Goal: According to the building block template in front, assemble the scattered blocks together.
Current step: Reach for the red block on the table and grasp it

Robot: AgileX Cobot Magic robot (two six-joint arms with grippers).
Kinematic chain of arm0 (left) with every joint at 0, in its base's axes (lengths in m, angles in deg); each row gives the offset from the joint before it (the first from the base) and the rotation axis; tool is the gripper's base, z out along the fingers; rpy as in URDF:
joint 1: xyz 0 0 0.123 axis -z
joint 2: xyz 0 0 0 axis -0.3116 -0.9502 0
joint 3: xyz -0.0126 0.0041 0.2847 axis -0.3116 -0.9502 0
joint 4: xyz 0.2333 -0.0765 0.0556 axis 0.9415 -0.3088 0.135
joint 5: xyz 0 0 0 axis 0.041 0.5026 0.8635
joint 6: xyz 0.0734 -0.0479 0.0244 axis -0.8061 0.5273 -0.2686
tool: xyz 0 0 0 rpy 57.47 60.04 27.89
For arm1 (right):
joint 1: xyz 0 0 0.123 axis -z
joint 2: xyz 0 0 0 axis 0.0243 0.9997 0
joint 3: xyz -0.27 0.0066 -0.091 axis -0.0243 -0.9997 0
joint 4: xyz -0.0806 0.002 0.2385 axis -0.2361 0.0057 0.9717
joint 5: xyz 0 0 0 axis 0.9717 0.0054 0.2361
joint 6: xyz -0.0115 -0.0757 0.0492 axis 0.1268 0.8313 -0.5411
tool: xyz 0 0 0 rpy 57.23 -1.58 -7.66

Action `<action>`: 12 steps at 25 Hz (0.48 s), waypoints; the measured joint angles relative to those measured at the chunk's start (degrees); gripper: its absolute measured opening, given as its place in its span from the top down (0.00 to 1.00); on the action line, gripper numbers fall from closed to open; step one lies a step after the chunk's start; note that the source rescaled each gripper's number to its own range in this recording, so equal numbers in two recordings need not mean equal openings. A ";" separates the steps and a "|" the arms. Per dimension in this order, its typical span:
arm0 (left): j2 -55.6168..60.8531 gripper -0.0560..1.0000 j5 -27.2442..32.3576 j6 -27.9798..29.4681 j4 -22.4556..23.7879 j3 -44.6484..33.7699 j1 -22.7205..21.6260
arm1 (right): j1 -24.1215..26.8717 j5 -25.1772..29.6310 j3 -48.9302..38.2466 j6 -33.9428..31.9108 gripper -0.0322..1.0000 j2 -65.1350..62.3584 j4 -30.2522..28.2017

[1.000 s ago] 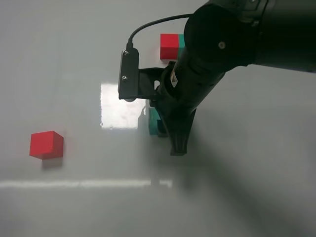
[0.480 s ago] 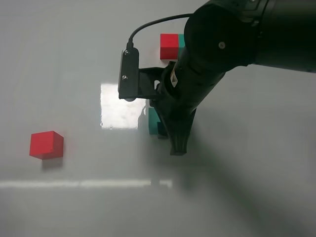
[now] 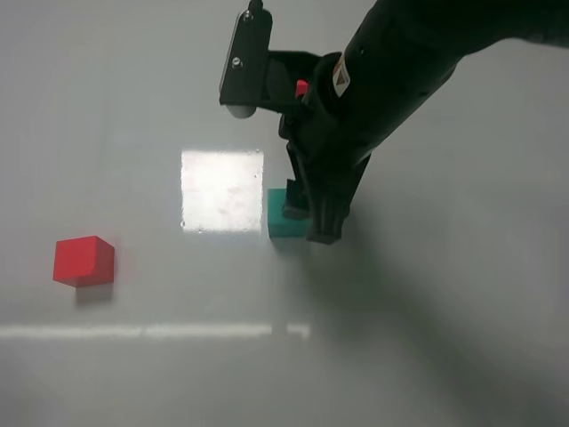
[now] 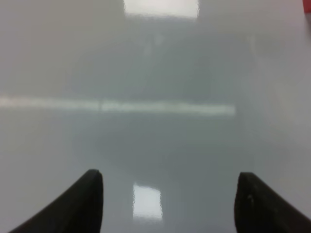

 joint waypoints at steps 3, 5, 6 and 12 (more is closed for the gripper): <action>0.00 0.45 0.00 0.00 0.00 0.00 0.00 | 0.00 1.96 2.49 -2.24 0.36 -2.56 -0.72; 0.00 0.45 0.00 0.00 0.00 0.00 0.00 | 0.00 3.48 2.82 -3.50 0.36 -3.48 -1.84; 0.00 0.45 0.00 0.00 0.00 0.00 0.00 | 0.09 4.23 2.82 -4.18 0.36 -3.56 -2.14; 0.00 0.45 0.00 -0.05 0.00 0.00 0.00 | 6.51 5.17 2.82 -11.67 0.36 -3.56 -2.37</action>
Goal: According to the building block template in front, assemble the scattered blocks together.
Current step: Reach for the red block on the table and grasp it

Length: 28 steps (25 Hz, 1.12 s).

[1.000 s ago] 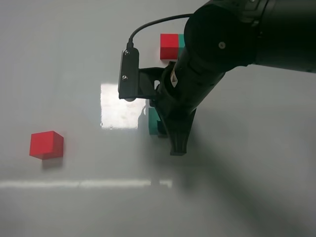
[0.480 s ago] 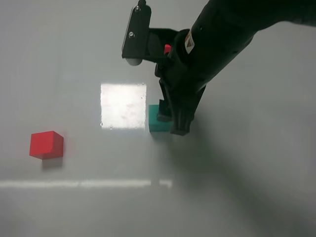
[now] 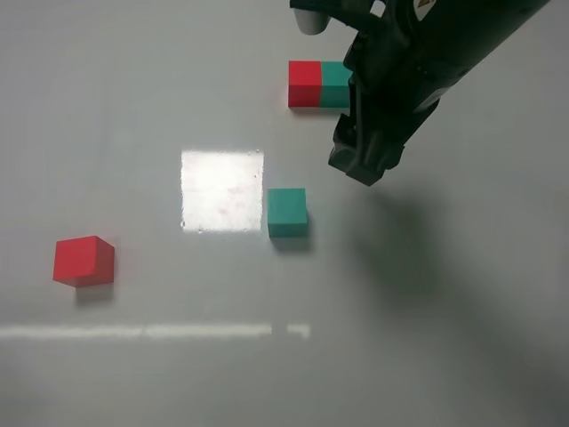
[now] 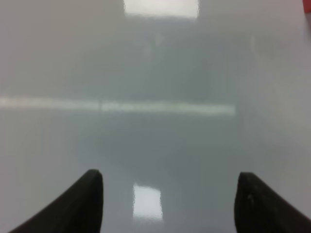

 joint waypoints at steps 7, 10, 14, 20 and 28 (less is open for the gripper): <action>0.00 0.45 0.00 0.00 0.00 0.00 0.00 | 20.17 -0.06 0.00 -4.47 0.36 0.00 6.71; 0.00 0.45 0.00 0.00 0.00 0.00 0.00 | 30.45 0.00 0.00 -5.56 0.41 -0.38 13.68; 0.00 0.45 0.00 0.00 0.00 0.00 0.00 | 41.39 0.00 0.00 -7.43 0.44 -3.44 17.30; 0.00 0.45 0.00 0.00 0.00 0.00 0.00 | 47.67 1.54 0.00 -9.67 0.44 -8.76 20.03; 0.00 0.45 0.00 -0.05 0.00 0.00 0.00 | 47.90 2.49 -7.62 -13.40 0.58 -21.29 17.65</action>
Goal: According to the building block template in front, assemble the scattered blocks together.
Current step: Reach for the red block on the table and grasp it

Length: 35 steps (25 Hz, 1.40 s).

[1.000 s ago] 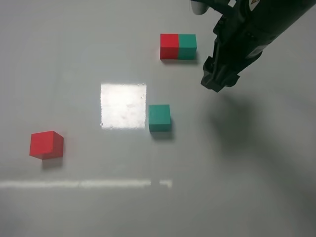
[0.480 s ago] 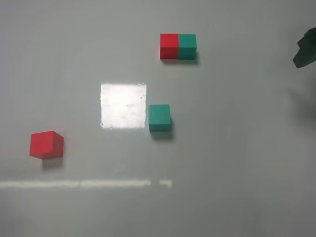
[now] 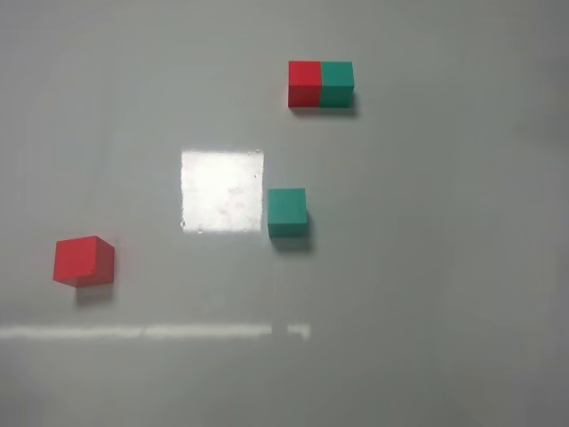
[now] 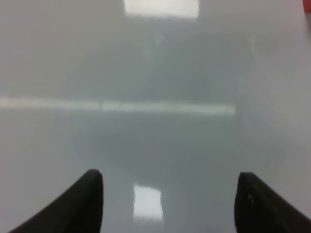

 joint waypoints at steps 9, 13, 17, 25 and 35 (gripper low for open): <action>0.00 0.45 0.00 0.00 0.00 0.00 0.00 | 0.01 -2.70 -28.43 -6.68 0.59 -23.51 -3.56; 0.00 0.45 0.00 -0.04 0.00 0.00 0.00 | 0.01 -5.03 -39.16 -11.99 0.59 -36.97 -3.70; 0.00 0.45 0.00 -0.04 0.00 0.00 0.00 | 0.01 -5.26 -47.38 -13.26 0.59 -49.16 -3.75; 0.00 0.45 0.00 -0.04 0.00 0.00 0.00 | 0.01 -2.86 -57.23 -14.66 0.59 -64.28 -3.11; 0.00 0.45 0.00 -0.04 0.55 0.00 0.00 | 0.01 -2.93 -57.81 -13.40 0.59 -64.29 -0.78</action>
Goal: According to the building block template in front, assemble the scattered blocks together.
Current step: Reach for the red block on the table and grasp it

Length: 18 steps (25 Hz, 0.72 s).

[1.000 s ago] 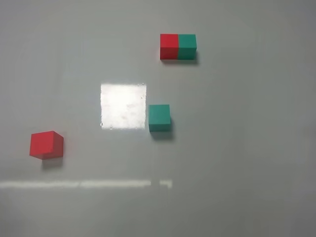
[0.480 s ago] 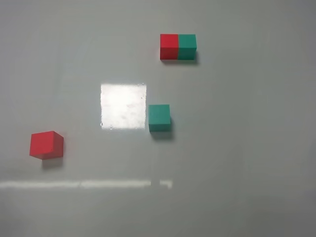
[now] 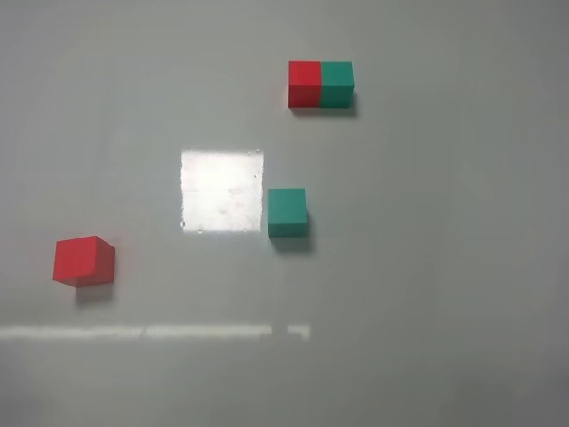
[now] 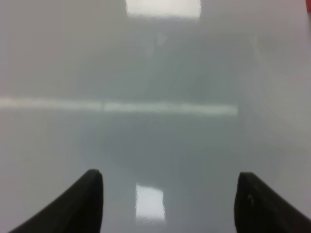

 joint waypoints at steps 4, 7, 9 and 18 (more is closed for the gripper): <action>0.00 0.45 0.00 0.00 0.00 0.00 0.00 | 0.00 0.00 0.00 0.00 0.59 0.00 0.00; 0.00 0.45 0.00 0.00 0.00 0.00 0.00 | 0.00 0.00 0.00 0.00 0.59 0.00 0.00; 0.00 0.45 0.00 0.00 0.00 0.00 0.00 | 0.00 0.00 0.00 0.00 0.59 0.00 0.00; -16.00 0.49 -7.01 -18.41 -14.06 11.91 0.00 | 0.00 0.00 0.00 -0.05 0.59 0.00 0.00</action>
